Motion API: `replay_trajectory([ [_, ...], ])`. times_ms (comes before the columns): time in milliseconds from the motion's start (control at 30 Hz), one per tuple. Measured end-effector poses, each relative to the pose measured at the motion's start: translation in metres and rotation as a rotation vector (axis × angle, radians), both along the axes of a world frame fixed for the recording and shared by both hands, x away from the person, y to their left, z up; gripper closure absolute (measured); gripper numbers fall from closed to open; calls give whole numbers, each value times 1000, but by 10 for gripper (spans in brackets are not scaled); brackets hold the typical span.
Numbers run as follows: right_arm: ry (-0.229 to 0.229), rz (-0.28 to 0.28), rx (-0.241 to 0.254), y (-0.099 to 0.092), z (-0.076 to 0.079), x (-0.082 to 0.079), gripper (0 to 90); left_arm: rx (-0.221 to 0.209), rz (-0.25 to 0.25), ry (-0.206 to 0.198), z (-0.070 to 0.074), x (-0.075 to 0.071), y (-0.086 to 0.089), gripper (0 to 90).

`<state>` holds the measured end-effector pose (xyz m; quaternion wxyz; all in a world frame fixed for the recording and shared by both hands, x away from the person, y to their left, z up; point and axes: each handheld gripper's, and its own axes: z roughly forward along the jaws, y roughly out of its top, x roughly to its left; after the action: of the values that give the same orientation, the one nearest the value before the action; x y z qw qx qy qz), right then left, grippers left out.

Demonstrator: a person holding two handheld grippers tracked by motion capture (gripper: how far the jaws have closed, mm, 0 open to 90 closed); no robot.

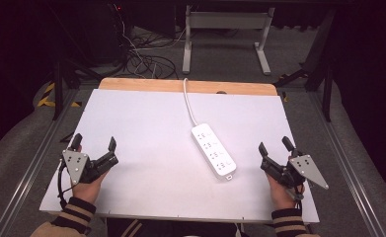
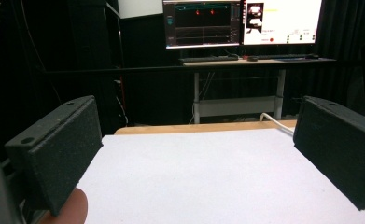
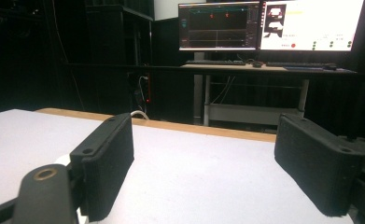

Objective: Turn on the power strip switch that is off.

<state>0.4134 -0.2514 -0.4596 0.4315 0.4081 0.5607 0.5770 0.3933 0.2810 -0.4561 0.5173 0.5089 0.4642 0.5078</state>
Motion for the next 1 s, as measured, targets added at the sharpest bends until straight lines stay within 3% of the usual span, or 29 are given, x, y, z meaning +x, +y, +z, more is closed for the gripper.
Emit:
replay_trajectory([
  [300, -2, -25, -7, -4, 1, -3, 226, 2, -2, 2, 0, 0, 0, 16],
  [467, -67, -35, -22, -8, 4, -7, 243, 5, -7, 1, 0, 0, -1, 16],
  [533, -75, -31, -12, -9, 7, -10, 316, 3, -9, 0, 0, 0, -1, 16],
  [667, -9, -11, 5, -11, 21, -13, 409, 2, -19, 0, 0, 0, -2, 16],
  [700, 15, 6, 19, -11, 24, -13, 517, 2, -26, 0, 0, 0, -2, 17],
  [800, 3, 54, 11, -11, 33, -15, 797, 8, -28, 0, 0, -1, -2, 17],
  [867, 7, 78, 0, -10, 42, -17, 895, 5, -29, 0, 0, -1, -3, 17],
  [1000, -35, 126, 33, -10, 56, -20, 900, 12, -28, 1, 0, -1, -3, 17],
])
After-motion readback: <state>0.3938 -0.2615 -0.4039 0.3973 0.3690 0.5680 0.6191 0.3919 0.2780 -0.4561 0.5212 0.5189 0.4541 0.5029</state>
